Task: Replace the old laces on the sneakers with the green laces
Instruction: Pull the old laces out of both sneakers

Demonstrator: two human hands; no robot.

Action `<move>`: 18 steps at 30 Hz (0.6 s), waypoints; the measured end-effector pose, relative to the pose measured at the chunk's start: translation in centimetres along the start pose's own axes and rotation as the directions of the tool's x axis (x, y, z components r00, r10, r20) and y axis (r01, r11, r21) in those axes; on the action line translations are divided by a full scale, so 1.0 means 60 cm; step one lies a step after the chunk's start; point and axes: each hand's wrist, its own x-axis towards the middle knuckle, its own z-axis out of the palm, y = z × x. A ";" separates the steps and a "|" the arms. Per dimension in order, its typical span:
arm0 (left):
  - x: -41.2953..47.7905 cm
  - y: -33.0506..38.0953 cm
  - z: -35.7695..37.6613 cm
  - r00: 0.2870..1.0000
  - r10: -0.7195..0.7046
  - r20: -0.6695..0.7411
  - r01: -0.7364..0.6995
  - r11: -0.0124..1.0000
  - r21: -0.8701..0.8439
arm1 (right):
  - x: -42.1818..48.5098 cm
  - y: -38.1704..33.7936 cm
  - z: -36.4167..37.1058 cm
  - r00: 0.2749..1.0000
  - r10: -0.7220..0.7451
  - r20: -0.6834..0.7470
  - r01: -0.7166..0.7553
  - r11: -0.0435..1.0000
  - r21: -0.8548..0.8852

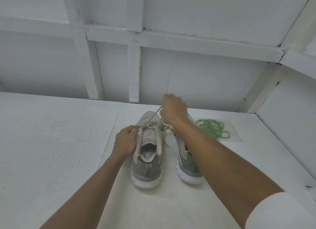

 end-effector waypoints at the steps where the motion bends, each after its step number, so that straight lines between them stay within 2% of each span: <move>1: -0.001 0.001 0.000 1.000 0.001 0.001 -0.001 1.000 -0.003 | 0.008 0.011 -0.007 0.999 0.023 -0.044 -0.024 1.000 -0.010; 5: 0.000 -0.002 0.001 1.000 0.003 0.003 -0.003 1.000 0.002 | 0.009 0.014 -0.008 0.999 0.021 -0.027 -0.021 1.000 0.017; 8: 0.001 -0.004 0.002 1.000 0.004 0.000 -0.004 1.000 0.015 | -0.006 -0.011 0.004 0.988 -0.051 0.144 0.041 0.997 0.071; 10: 0.001 -0.002 0.001 1.000 0.000 -0.001 0.000 1.000 0.012 | -0.018 -0.031 0.020 0.948 -0.105 0.300 0.101 0.994 0.028; 12: -0.001 0.001 0.001 1.000 0.006 0.000 -0.006 1.000 0.011 | -0.031 -0.048 0.039 0.915 -0.125 0.384 0.151 0.988 -0.036; 14: -0.002 0.003 0.000 1.000 0.012 0.002 -0.012 1.000 0.010 | -0.039 -0.056 0.053 0.920 -0.127 0.371 0.166 0.983 -0.075; 18: -0.004 0.005 -0.001 1.000 0.006 0.003 -0.006 1.000 0.011 | -0.035 -0.045 0.057 0.968 -0.111 0.225 0.125 0.991 -0.047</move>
